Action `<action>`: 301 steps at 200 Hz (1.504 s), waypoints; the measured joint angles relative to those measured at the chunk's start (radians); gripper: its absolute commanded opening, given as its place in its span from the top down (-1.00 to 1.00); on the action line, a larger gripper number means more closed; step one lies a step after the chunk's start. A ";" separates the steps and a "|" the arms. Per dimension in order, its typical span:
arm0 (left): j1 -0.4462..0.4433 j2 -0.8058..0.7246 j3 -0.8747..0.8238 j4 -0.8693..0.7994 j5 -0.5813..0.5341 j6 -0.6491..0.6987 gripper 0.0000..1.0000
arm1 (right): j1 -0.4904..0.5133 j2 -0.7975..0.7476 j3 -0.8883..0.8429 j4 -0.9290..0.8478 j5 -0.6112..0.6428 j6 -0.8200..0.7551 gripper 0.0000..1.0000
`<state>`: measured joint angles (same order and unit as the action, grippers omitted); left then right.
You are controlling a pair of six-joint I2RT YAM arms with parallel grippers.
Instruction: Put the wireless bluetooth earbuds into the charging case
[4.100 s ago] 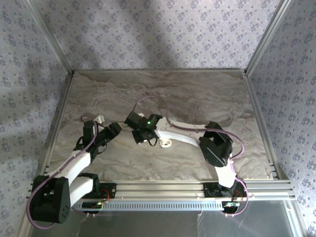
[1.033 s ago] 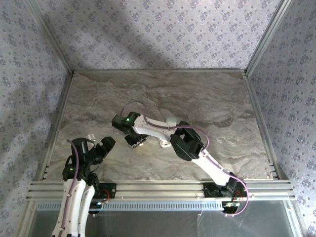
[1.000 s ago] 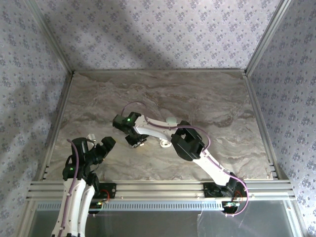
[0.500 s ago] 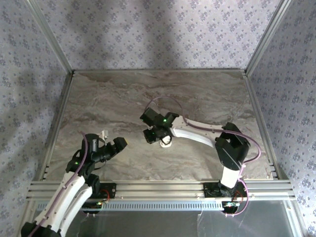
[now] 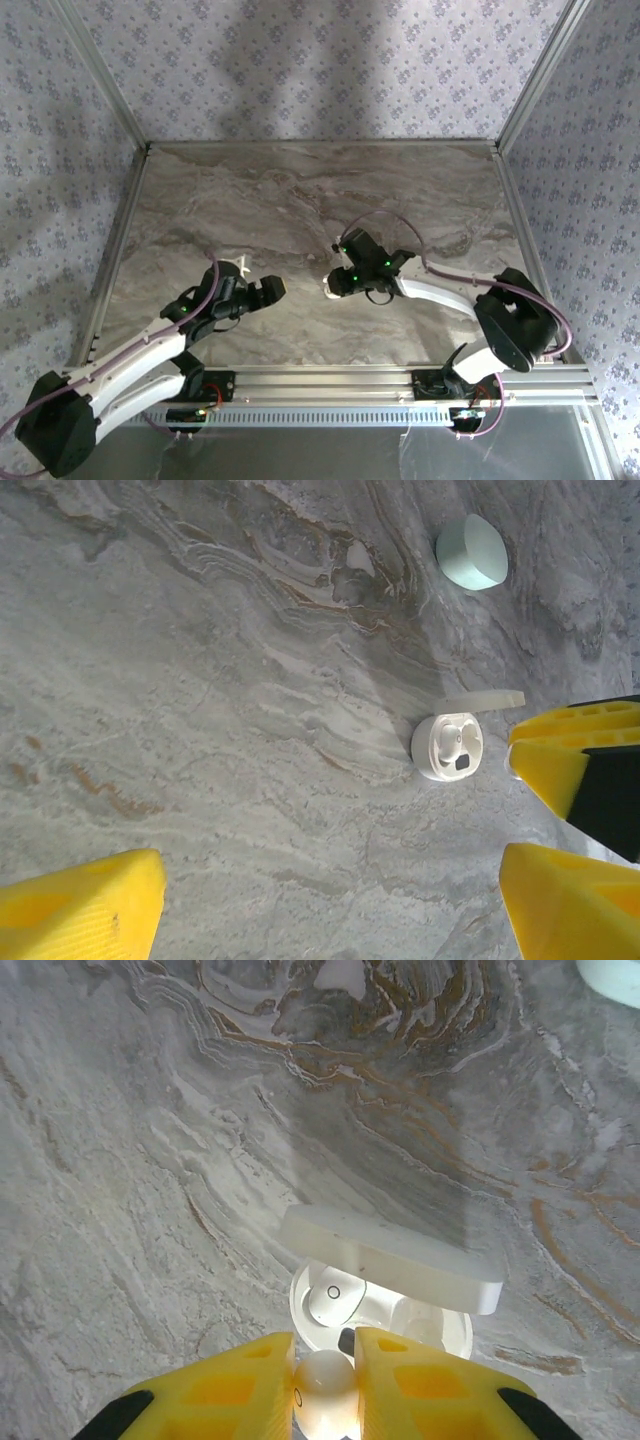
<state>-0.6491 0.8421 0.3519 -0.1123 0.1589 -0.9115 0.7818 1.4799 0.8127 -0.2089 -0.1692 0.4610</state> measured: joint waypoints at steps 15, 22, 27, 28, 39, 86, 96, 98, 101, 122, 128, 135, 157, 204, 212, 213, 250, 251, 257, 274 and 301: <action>-0.013 0.026 0.019 0.018 -0.017 0.001 -0.73 | -0.015 -0.010 -0.019 0.031 -0.014 -0.002 0.53; -0.016 0.035 0.026 0.025 -0.022 0.000 -0.73 | -0.021 -0.010 -0.026 0.045 -0.020 -0.003 0.53; -0.019 0.042 0.030 0.032 -0.026 0.000 -0.73 | -0.025 -0.010 -0.030 0.055 -0.025 -0.003 0.53; -0.019 0.043 0.031 0.033 -0.027 0.000 -0.73 | -0.025 -0.010 -0.031 0.056 -0.026 -0.003 0.53; -0.024 0.053 0.037 0.043 -0.034 0.001 -0.73 | -0.032 -0.010 -0.040 0.069 -0.032 -0.003 0.53; -0.040 0.090 0.046 0.061 -0.055 0.001 -0.72 | -0.045 -0.007 -0.063 0.106 -0.050 -0.006 0.53; -0.041 0.095 0.047 0.063 -0.056 0.001 -0.72 | -0.045 -0.005 -0.063 0.110 -0.054 -0.006 0.53; -0.041 0.096 0.047 0.062 -0.056 0.001 -0.72 | -0.045 -0.005 -0.063 0.111 -0.055 -0.006 0.53; -0.041 0.097 0.047 0.062 -0.056 0.001 -0.72 | -0.045 -0.004 -0.063 0.113 -0.056 -0.006 0.53; -0.041 0.098 0.048 0.062 -0.058 0.001 -0.72 | -0.045 0.004 -0.063 0.119 -0.056 -0.006 0.53; -0.041 0.098 0.048 0.063 -0.060 0.001 -0.72 | -0.046 0.009 -0.064 0.122 -0.056 -0.006 0.53; -0.041 0.098 0.048 0.063 -0.061 0.001 -0.72 | -0.047 0.014 -0.064 0.124 -0.056 -0.006 0.53; -0.041 0.098 0.048 0.063 -0.064 0.001 -0.72 | -0.050 0.026 -0.064 0.126 -0.056 -0.006 0.54; -0.041 0.098 0.048 0.063 -0.071 0.001 -0.71 | -0.050 0.031 -0.064 0.132 -0.056 -0.006 0.54; -0.041 0.098 0.048 0.062 -0.071 0.001 -0.71 | -0.050 0.032 -0.064 0.132 -0.056 -0.006 0.54; -0.041 0.098 0.048 0.062 -0.071 0.001 -0.71 | -0.050 0.033 -0.064 0.132 -0.056 -0.006 0.54; -0.041 0.097 0.048 0.062 -0.071 0.001 -0.71 | -0.049 0.039 -0.071 0.135 -0.056 -0.006 0.54; -0.041 0.097 0.048 0.062 -0.071 0.001 -0.71 | -0.049 0.039 -0.071 0.135 -0.056 -0.006 0.54; -0.041 0.097 0.048 0.062 -0.071 0.001 -0.71 | -0.049 0.039 -0.074 0.137 -0.056 -0.006 0.54; -0.041 0.097 0.048 0.062 -0.071 0.001 -0.71 | -0.049 0.039 -0.079 0.139 -0.055 -0.006 0.54; -0.041 0.097 0.048 0.062 -0.071 0.002 -0.70 | -0.049 0.039 -0.083 0.139 -0.051 -0.006 0.54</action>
<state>-0.6903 0.9386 0.4000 -0.0505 0.0875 -0.9100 0.7326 1.5192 0.7296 -0.0700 -0.2203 0.4549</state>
